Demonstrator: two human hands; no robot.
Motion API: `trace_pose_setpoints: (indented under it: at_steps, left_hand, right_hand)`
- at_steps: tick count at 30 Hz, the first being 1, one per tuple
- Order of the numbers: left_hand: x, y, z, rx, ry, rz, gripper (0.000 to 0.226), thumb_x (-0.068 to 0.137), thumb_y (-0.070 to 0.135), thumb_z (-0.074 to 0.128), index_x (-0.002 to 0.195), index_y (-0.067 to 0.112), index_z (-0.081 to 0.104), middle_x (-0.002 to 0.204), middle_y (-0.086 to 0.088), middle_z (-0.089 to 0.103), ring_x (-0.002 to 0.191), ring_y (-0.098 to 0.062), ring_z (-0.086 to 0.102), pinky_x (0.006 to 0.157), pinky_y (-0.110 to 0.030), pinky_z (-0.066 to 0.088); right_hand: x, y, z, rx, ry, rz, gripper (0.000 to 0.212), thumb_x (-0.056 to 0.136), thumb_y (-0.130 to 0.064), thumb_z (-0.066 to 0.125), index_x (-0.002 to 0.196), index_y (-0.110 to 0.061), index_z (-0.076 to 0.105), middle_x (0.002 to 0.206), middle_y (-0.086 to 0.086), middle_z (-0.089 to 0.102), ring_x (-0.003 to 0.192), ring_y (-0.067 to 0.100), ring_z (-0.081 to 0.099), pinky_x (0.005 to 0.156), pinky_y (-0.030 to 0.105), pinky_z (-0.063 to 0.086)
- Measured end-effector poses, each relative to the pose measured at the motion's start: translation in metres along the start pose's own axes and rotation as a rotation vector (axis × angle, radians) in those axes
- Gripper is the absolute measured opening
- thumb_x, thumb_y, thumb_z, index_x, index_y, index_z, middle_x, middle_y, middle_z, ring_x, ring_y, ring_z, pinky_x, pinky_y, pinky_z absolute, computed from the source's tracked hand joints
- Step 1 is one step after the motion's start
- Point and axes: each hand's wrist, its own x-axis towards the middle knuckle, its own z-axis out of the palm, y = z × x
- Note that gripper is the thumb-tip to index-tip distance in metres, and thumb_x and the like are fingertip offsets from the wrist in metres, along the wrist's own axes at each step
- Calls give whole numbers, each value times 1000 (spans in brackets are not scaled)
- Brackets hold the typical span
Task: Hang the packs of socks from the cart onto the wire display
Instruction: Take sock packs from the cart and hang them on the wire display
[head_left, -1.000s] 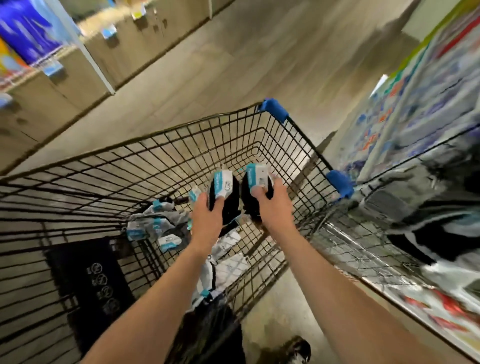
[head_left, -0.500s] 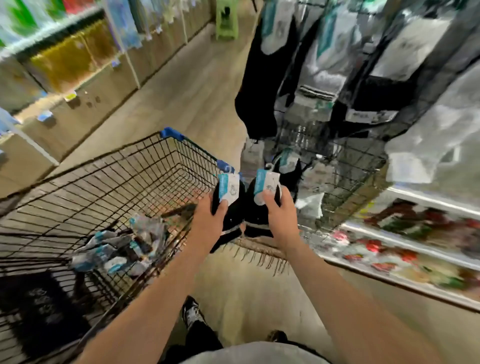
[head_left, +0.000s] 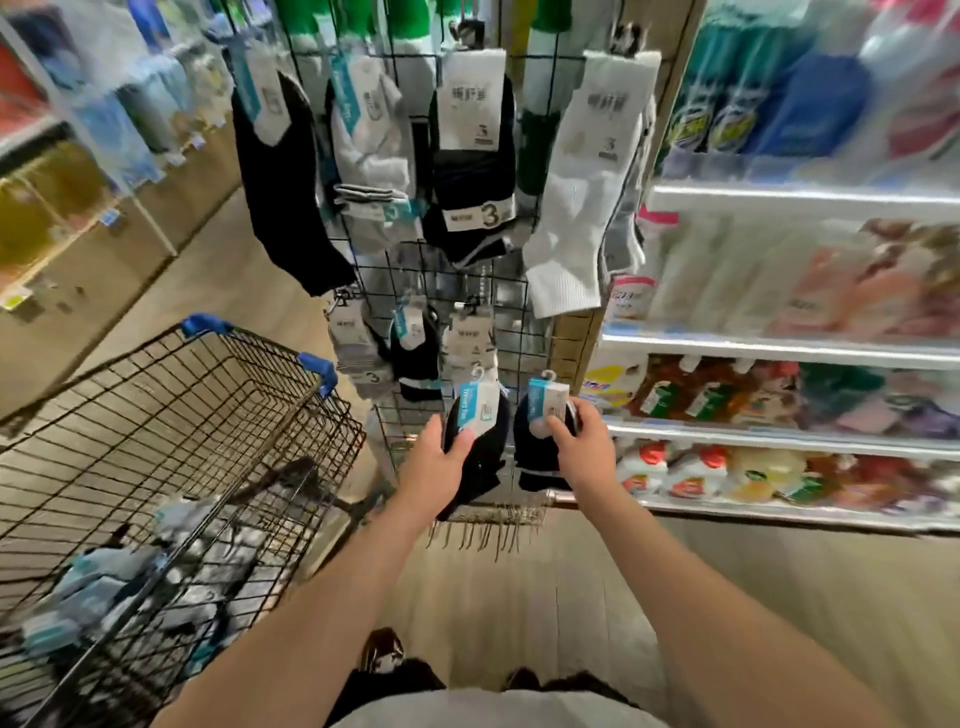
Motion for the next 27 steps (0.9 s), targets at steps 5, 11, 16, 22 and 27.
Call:
trace_pose_setpoints:
  at_steps: [5,11,16,22,27]
  left_hand:
    - [6,32,24,-14,-17,77,24,101,36,53,122,26,58,110,12,64,104,-11,60,83,-29,50]
    - [22,52,42,-9,-10,118,30,103,32,52,130,21,57,117,11,60,104,-7,57,73,-17,42]
    - [36,58,48,-22,-13,97,31,103,33,53,131,23,58,124,7,63,108,-9,59,79,-22,45]
    - [53,60,57,-26,-20,81,32,103,30,52,134,19,55,128,5,63,111,-11,58,84,-24,45]
    - [62,56,63,-32,-20,69,34,104,30,51,136,21,53,132,3,62,113,-14,58,92,-31,49]
  right_hand:
    - [39,8,-22,88,122,47,28,99,-20,59,127,-22,59,115,-2,66,108,20,63,95,39,51]
    - [88,-5,-25,0,80,-19,25,98,-13,60,121,-21,63,109,-4,67,103,18,63,93,40,53]
    - [114,-15,-13,-65,27,-89,26,97,-11,61,123,-15,65,108,-3,67,100,15,59,85,28,44]
    - [135,-13,1,-69,-17,-48,23,99,-12,60,120,-20,65,103,-6,66,98,17,60,81,30,43]
    - [152,-6,9,-110,-47,-4,20,100,-18,59,119,-22,65,101,-2,68,95,22,61,78,35,47]
